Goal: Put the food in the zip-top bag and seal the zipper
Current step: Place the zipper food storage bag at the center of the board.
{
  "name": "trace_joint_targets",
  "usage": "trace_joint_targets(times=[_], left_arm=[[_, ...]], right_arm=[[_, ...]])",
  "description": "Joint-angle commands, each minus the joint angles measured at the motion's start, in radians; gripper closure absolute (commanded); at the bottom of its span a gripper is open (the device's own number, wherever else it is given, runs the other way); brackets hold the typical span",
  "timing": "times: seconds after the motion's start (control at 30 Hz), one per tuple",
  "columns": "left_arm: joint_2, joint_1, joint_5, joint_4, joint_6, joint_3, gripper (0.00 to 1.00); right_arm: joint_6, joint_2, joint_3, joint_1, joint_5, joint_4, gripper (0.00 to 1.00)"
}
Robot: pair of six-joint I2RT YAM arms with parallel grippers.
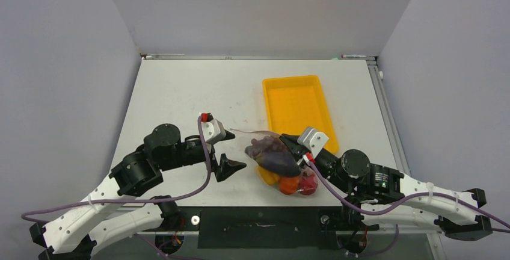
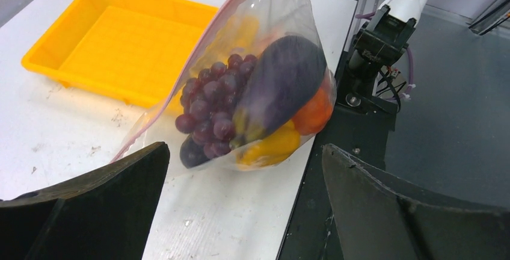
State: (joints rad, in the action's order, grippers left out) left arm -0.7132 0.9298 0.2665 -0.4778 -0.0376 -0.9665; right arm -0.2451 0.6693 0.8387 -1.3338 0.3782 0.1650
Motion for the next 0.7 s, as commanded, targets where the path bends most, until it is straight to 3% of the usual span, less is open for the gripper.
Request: trace_joint_targets(times=[0.0, 0.67], left_arm=[[-0.008, 0.001, 0.067, 0.1, 0.016, -0.054, 0.04], [-0.066, 0.001, 0.185, 0.198, -0.004, 0.01, 0.04]], right_arm=[[0.024, 0.004, 0.082, 0.007, -0.117, -0.079, 0.95], [0.088, 0.032, 0.113, 0.008, -0.368, -0.131, 0.95]])
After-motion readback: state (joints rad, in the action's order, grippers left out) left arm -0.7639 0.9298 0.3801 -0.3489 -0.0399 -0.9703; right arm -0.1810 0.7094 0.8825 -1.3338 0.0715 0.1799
